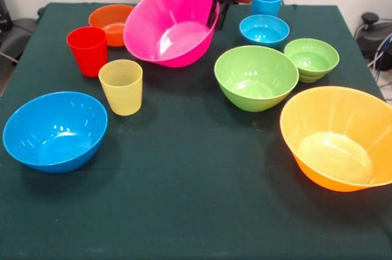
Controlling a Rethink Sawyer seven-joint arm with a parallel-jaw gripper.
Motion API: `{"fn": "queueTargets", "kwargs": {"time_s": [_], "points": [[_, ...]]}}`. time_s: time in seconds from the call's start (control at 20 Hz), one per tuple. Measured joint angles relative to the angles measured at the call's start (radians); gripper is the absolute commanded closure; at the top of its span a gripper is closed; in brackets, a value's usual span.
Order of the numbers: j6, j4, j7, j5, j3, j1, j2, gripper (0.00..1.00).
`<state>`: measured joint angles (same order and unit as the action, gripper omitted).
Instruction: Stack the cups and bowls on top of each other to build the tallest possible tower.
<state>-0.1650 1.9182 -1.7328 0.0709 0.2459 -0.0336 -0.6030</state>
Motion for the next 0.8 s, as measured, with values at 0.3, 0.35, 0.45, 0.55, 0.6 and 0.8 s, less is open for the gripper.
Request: {"fn": "queueTargets", "kwargs": {"time_s": [0.3,0.35,0.45,0.55,0.6,0.8], "points": [[-0.046,-0.046,-0.017,-0.04,0.023,-0.072,-0.003,1.0],[-0.051,-0.055,-0.022,-0.049,0.028,-0.084,-0.003,1.0],[-0.059,-0.072,-0.032,-0.064,0.039,-0.11,-0.003,1.0],[-0.065,-0.093,-0.049,-0.081,0.056,-0.139,0.0,1.0],[-0.065,-0.098,-0.054,-0.086,0.061,-0.146,0.002,1.0],[-0.065,-0.131,-0.093,-0.11,0.085,-0.184,0.014,1.0]]}}
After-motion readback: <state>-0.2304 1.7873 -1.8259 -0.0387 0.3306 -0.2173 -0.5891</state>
